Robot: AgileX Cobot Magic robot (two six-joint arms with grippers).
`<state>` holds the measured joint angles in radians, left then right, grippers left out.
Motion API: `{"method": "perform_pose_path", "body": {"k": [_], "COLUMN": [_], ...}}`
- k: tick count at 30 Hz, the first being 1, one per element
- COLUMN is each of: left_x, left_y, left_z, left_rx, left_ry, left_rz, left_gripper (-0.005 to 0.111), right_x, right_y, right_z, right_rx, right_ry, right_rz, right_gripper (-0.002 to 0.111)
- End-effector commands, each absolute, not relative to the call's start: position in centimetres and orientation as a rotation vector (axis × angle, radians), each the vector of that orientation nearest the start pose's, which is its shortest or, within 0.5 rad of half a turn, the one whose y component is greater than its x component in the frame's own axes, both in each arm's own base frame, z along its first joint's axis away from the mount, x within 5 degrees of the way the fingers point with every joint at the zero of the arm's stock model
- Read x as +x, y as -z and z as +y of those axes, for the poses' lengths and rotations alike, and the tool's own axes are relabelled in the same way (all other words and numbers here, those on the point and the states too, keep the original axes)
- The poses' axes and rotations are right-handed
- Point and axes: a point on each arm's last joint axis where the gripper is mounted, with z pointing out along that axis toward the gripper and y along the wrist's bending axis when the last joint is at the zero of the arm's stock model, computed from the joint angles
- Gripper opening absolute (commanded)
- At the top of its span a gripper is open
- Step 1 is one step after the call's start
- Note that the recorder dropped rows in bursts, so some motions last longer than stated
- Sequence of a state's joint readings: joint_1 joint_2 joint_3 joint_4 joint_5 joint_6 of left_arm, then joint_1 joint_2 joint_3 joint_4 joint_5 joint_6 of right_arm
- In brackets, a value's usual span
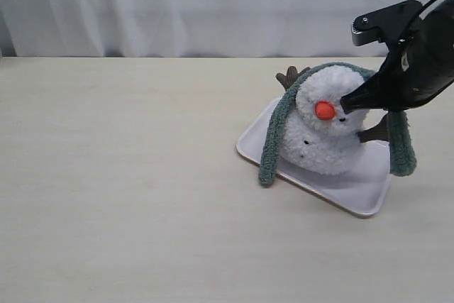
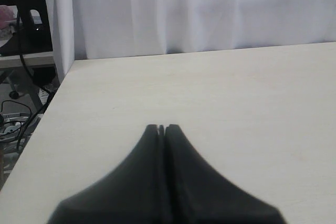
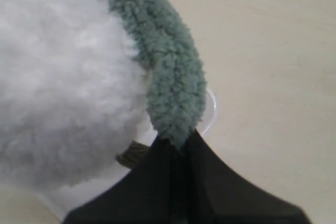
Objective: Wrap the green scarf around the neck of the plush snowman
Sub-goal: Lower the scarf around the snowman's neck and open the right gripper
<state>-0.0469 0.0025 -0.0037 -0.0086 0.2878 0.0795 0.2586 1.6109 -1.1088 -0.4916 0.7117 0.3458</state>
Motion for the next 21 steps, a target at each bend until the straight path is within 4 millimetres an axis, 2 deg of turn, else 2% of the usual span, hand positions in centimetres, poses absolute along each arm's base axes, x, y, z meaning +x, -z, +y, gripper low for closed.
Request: {"method": "perform_pose_path", "body": {"k": [1, 8, 18, 20, 21], "left_x": [5.5, 5.5, 5.5, 5.5, 5.5], "left_y": [-18.8, -18.8, -18.8, -18.8, -18.8], "left_z": [-0.3, -0.3, -0.3, -0.3, -0.3], "left_rx": [0.099, 0.099, 0.099, 0.099, 0.099], "left_ry": [-0.01, -0.01, -0.01, -0.01, -0.01], "left_rz": [1.759, 1.757, 1.757, 1.757, 1.757], "left_gripper": [0.0, 0.0, 0.0, 0.0, 0.0], "right_x": [32.2, 31.8, 32.5, 32.5, 32.5], "right_y": [-25.0, -24.2, -21.1, -20.9, -20.9], "right_z": [6.0, 6.4, 6.6, 6.8, 7.0], "right_rx": [-0.303, -0.349, -0.36, -0.359, -0.377], "right_ry": [0.266, 0.217, 0.231, 0.208, 0.172], "right_rz": [2.636, 2.701, 2.824, 2.829, 2.836], "right_gripper": [0.004, 0.004, 0.004, 0.01, 0.019]}}
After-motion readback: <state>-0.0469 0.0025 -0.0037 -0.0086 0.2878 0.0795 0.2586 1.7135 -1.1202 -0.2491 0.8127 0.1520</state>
